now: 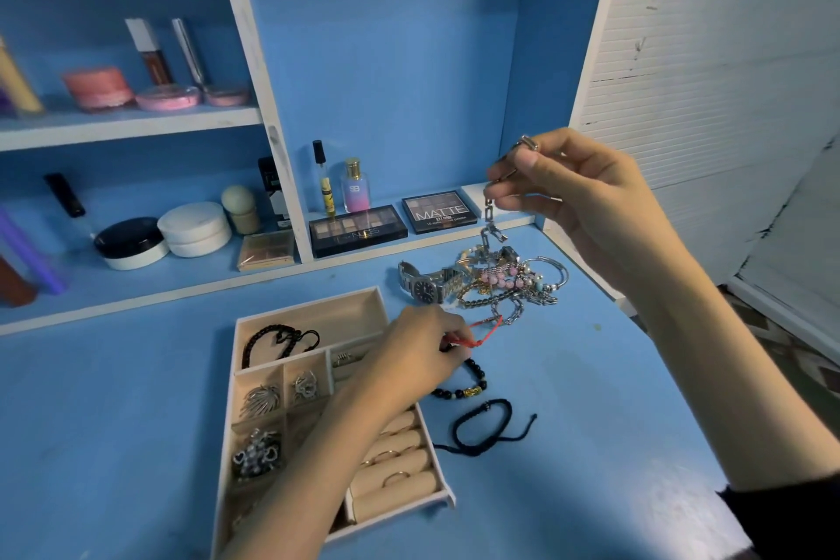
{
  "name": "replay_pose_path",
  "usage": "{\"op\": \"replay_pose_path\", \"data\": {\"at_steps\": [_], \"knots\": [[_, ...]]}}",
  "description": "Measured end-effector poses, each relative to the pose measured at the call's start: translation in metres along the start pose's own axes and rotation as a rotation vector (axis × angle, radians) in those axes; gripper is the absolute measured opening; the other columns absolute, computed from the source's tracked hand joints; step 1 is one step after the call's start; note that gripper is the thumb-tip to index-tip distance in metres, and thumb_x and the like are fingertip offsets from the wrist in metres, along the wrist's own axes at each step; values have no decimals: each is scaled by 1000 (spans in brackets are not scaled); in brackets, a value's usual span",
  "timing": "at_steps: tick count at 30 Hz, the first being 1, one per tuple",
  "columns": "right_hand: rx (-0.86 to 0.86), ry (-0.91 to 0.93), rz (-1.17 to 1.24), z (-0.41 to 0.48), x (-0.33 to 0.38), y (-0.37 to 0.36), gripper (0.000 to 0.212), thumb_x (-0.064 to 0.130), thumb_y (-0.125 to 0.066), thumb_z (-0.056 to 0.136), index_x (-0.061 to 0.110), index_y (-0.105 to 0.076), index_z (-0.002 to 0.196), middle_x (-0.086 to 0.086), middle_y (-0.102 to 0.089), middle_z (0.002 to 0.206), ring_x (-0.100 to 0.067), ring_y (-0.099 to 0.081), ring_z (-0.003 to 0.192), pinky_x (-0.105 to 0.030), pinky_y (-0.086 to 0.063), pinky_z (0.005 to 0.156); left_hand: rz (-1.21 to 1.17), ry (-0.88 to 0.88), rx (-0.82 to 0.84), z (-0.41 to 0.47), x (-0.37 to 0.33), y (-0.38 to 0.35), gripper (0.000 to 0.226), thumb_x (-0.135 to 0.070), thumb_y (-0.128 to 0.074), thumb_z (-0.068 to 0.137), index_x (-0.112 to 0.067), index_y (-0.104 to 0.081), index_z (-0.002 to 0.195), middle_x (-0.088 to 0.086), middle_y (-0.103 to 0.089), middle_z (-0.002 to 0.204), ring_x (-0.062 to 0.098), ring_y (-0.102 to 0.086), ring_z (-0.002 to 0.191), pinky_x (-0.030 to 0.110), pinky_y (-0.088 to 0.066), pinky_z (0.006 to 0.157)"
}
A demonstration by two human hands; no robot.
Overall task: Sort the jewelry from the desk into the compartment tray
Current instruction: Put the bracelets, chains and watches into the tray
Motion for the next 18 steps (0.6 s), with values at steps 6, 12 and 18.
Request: {"op": "replay_pose_path", "data": {"at_steps": [6, 12, 18], "knots": [[6, 53, 32, 10, 17, -9, 7, 7, -54, 89, 5, -58, 84, -15, -68, 88, -26, -68, 77, -32, -56, 77, -11, 94, -10, 11, 4, -7, 25, -48, -55, 84, -25, -64, 84, -15, -54, 78, 1, -51, 72, 20, -38, 59], [0, 71, 48, 11, 23, -10, 7, 7, -53, 90, 4, -58, 86, -16, -69, 89, -25, -69, 77, -29, -56, 74, -209, 214, -105, 25, 2, 2, 34, -44, -58, 84, -29, -45, 111, -6, -61, 77, 3, -53, 69, 18, -38, 58], [-85, 113, 120, 5, 31, 11, 9, 6, -51, 90, 6, -57, 85, -13, -69, 83, -21, -67, 69, -26, -55, 69, -317, 169, -171, 36, 1, 9, 15, -21, -56, 88, -14, -70, 90, -9, -61, 69, 7, -56, 66, 22, -46, 66]]}}
Point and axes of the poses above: each hand's wrist, its own z-axis towards the middle knuckle, its own y-axis out of the back of the hand, x = y × z, the point moved 9 cm from there along z, towards the middle knuckle
